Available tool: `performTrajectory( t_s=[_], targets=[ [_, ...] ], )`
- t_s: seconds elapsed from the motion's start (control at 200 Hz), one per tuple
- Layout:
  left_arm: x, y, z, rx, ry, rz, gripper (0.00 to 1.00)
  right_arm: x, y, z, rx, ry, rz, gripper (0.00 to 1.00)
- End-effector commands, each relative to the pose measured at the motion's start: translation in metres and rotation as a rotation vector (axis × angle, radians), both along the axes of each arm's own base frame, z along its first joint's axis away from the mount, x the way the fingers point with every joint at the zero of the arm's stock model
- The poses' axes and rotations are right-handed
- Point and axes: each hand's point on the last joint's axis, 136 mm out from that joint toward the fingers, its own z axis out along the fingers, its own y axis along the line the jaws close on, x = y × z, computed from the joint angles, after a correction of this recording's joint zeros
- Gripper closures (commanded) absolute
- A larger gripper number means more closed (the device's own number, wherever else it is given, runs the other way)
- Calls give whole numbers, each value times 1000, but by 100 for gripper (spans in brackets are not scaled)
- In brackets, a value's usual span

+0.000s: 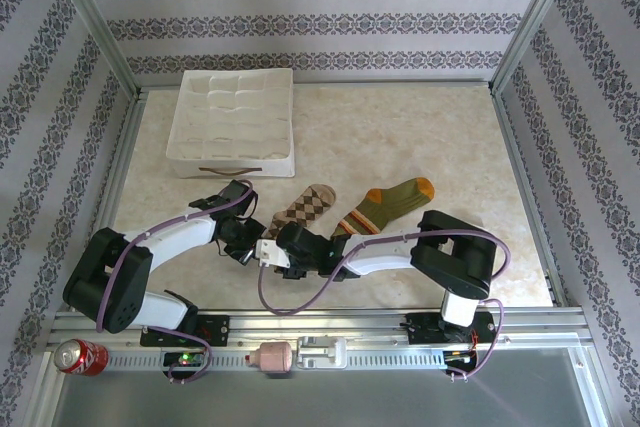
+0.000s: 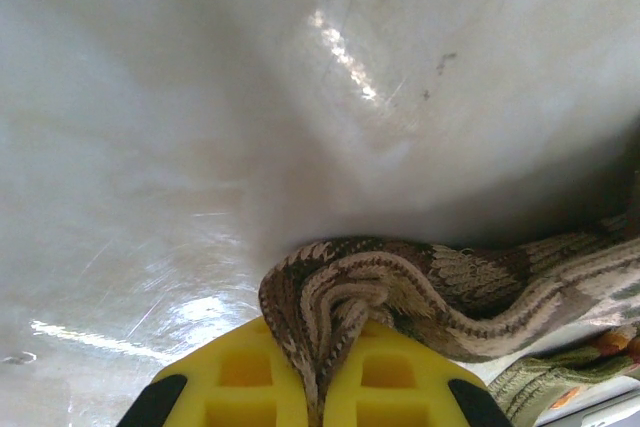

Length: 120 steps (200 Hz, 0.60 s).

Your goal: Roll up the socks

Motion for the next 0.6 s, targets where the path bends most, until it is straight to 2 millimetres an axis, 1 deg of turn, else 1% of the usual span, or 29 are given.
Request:
performTrajectory(
  t_s=[0.0, 0.1, 0.165, 0.275, 0.315, 0.355, 0.44, 0.52, 0.595],
  targets=[
    [-12, 5, -6, 33, 51, 8, 100, 8, -2, -11, -33, 10, -54, 75],
    [-11, 6, -3, 30, 37, 13, 100, 12, -7, -21, -49, 52, -93, 83],
    [-11, 6, -1, 22, 30, 18, 100, 12, -9, -26, -52, 87, -105, 88],
    [-12, 6, 0, 4, 23, 29, 100, 10, -11, -28, -44, 137, -115, 99],
    [-10, 6, 3, -8, 10, 39, 100, 9, -13, -29, -36, 171, -124, 100],
    [-7, 7, 6, -17, -12, 54, 93, 8, -13, -29, -20, 222, -131, 100],
    [3, 9, 17, -37, -92, 90, 72, 7, -15, -27, 29, 354, -158, 100],
    [6, 13, 27, -34, -139, 107, 54, 3, -15, -26, 60, 486, -158, 100],
    [8, 14, 32, -45, -172, 108, 42, -2, -15, -25, 87, 591, -153, 100]
  ],
)
